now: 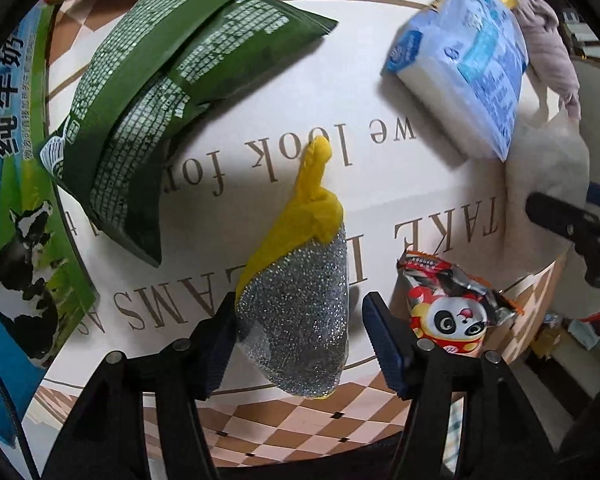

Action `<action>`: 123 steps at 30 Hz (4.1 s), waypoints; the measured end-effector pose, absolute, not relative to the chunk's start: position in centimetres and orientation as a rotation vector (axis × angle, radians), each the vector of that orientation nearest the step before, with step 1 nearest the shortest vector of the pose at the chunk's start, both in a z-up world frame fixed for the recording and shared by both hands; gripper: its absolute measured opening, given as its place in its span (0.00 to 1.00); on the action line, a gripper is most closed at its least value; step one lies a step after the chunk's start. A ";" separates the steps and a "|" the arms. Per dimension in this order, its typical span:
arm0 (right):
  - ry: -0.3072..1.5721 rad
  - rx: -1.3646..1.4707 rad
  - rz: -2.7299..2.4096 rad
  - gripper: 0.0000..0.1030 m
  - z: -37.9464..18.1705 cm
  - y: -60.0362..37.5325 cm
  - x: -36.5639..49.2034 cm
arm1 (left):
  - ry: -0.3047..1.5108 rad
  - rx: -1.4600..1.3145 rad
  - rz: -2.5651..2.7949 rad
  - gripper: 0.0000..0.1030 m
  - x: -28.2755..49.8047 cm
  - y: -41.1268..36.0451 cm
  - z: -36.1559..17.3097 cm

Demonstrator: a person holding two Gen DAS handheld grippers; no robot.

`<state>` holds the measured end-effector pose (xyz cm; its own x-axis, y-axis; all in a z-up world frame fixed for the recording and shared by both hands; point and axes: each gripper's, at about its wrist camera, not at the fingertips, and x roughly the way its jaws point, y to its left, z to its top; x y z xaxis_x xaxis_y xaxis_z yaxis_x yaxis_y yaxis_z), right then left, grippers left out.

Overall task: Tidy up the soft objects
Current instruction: 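Grasp the silver scrubber with the left tool while the right tool grasps the white bag, then carry scrubber and white bag into the box with both tools and release, then grasp the green snack pack with the left tool while the right tool grasps the blue milk pouch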

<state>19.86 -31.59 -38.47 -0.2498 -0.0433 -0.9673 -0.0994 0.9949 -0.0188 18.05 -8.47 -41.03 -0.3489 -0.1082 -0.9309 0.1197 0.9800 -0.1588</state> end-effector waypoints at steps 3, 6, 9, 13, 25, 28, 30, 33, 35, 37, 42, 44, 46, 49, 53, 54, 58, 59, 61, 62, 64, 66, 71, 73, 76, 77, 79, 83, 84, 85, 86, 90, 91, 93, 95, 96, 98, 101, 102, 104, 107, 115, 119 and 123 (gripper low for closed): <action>1.811 -0.134 0.019 1.00 -38.7 -31.2 19.5 | 1.881 0.062 -0.207 0.47 17.0 -8.2 -40.3; 1.793 -0.163 -0.005 0.90 -38.2 -30.5 18.7 | 1.867 0.061 -0.195 0.46 15.8 -7.9 -39.4; 1.763 -0.138 -0.018 0.75 -36.0 -30.9 18.6 | 1.829 0.059 -0.171 0.45 14.6 -6.6 -38.1; 1.744 -0.053 -0.026 0.70 -33.8 -31.7 17.1 | 1.774 0.027 -0.148 0.45 13.5 -5.1 -35.4; 1.554 0.030 0.145 0.69 -20.1 -25.8 15.5 | 1.531 -0.077 -0.157 0.45 10.8 1.9 -18.0; 1.502 0.021 0.200 0.69 -16.9 -21.0 17.8 | 1.493 -0.092 -0.136 0.45 13.8 1.6 -15.6; 1.476 0.015 0.229 0.69 -16.0 -18.2 18.4 | 1.468 -0.094 -0.113 0.45 15.5 3.2 -13.1; 1.448 0.014 0.268 0.69 -14.9 -12.4 20.3 | 1.450 -0.110 -0.076 0.45 18.3 6.7 -13.3; 1.438 0.024 0.283 0.69 -15.1 -8.1 21.4 | 1.454 -0.127 -0.050 0.45 19.9 9.3 -14.1; 1.441 0.043 0.288 0.69 -15.2 -5.0 22.4 | 1.465 -0.150 -0.030 0.45 21.5 11.8 -15.7; 1.468 0.037 0.287 0.69 -17.0 3.8 25.6 | 1.526 -0.201 0.004 0.45 24.8 19.1 -18.5; 1.488 0.041 0.273 0.69 -18.5 6.5 27.1 | 1.561 -0.210 -0.001 0.45 26.2 21.2 -20.2; 1.518 0.059 0.257 0.69 -20.7 8.6 28.5 | 1.603 -0.214 -0.004 0.45 27.7 22.9 -22.3; 1.564 0.079 0.230 0.70 -23.9 10.9 30.0 | 1.654 -0.221 -0.025 0.45 29.6 24.5 -25.1; 1.604 0.084 0.210 0.70 -27.1 12.8 31.3 | 1.714 -0.251 -0.071 0.45 31.4 25.8 -27.8; 1.610 0.084 0.205 0.70 -27.8 13.1 31.6 | 1.728 -0.259 -0.084 0.45 31.8 26.0 -28.5; 1.619 0.079 0.184 0.70 -29.4 13.9 32.4 | 1.753 -0.241 -0.101 0.45 32.3 26.3 -29.8; 1.619 0.071 0.183 0.70 -29.6 14.2 32.6 | 1.758 -0.237 -0.106 0.45 32.3 26.3 -30.0; 1.622 0.062 0.184 0.70 -30.2 14.3 32.9 | 1.767 -0.230 -0.112 0.45 32.4 26.4 -30.6; 1.627 0.058 0.181 0.70 -30.4 14.4 33.0 | 1.773 -0.233 -0.120 0.46 32.4 26.4 -30.8; 1.629 0.055 0.182 0.71 -30.8 14.5 33.2 | 1.784 -0.242 -0.134 0.46 32.5 26.5 -31.2; 1.627 0.028 0.184 0.72 -31.1 14.8 33.2 | 1.791 -0.241 -0.137 0.46 32.5 26.6 -31.5; 1.636 0.043 0.207 0.79 -31.9 14.9 33.0 | 1.802 -0.275 -0.136 0.57 33.1 27.1 -32.0; 1.624 0.050 0.211 0.82 -31.9 14.9 33.2 | 1.787 -0.279 -0.125 0.72 33.4 27.4 -31.7; 1.596 0.022 0.210 0.91 -31.1 15.1 33.0 | 1.753 -0.243 -0.096 0.86 33.1 27.8 -30.5; 1.587 0.012 0.209 0.93 -30.7 15.1 32.9 | 1.737 -0.231 -0.081 0.87 32.9 28.0 -29.9; 1.568 -0.005 0.204 0.94 -29.9 15.0 32.5 | 1.705 -0.220 -0.057 0.90 32.4 28.4 -28.8; 1.530 -0.044 0.181 1.00 -28.6 14.9 31.8 | 1.620 -0.184 -0.014 0.97 30.7 29.0 -26.3; 1.523 -0.048 0.177 1.00 -28.3 14.9 31.4 | 1.594 -0.177 -0.005 0.97 30.0 29.2 -25.5; 1.514 -0.050 0.175 1.00 -27.9 14.8 30.9 | 1.571 -0.172 0.001 0.97 29.2 29.4 -24.9; 1.505 -0.054 0.173 1.00 -27.6 14.6 30.3 | 1.554 -0.168 0.003 0.97 28.6 29.3 -24.5; 1.475 -0.066 0.171 1.00 -26.2 14.6 27.7 | 1.517 -0.171 -0.002 0.97 25.3 29.1 -23.3; 1.469 -0.055 0.173 1.00 -25.8 14.5 27.1 | 1.506 -0.167 0.001 0.97 24.4 29.0 -23.1; 1.456 -0.042 0.170 1.00 -25.1 14.3 25.6 | 1.480 -0.154 0.017 0.97 23.0 28.9 -22.6; 1.435 -0.039 0.167 1.00 -24.4 14.1 23.9 | 1.450 -0.143 0.031 0.97 21.7 28.7 -22.0; 1.429 -0.040 0.169 1.00 -24.0 14.0 23.1 | 1.437 -0.135 0.035 0.97 21.0 28.5 -21.7; 1.411 -0.043 0.168 1.00 -23.2 13.8 21.6 | 1.404 -0.112 0.047 0.97 19.5 28.3 -20.9; 1.380 -0.049 0.170 1.00 -21.9 13.7 19.3 | 1.365 -0.092 0.064 0.97 17.4 27.9 -19.6; 1.369 -0.047 0.170 1.00 -21.4 13.5 18.5 | 1.356 -0.089 0.068 0.97 16.8 27.8 -19.2; 1.357 -0.047 0.177 1.00 -20.5 13.4 17.4 | 1.337 -0.088 0.073 0.97 15.5 27.6 -18.3; 1.341 -0.028 0.191 1.00 -19.4 12.9 16.0 | 1.311 -0.084 0.084 0.97 14.2 27.3 -17.1; 1.280 0.086 0.233 1.00 -16.2 9.5 13.7 | 1.209 -0.066 0.101 0.97 12.7 24.2 -12.5; 1.250 0.170 0.202 1.00 -14.4 4.9 13.7 | 1.144 0.021 0.056 0.97 13.7 19.7 -10.1; 1.256 0.239 0.101 1.00 -13.8 -1.4 14.1 | 1.154 0.112 -0.065 0.97 16.2 13.7 -9.9</action>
<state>14.09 -1.42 -13.78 0.3090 0.2058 -0.9285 0.0549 0.9708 0.2335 16.24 13.72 -9.86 0.4033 0.0060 -0.9150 0.1091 0.9925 0.0546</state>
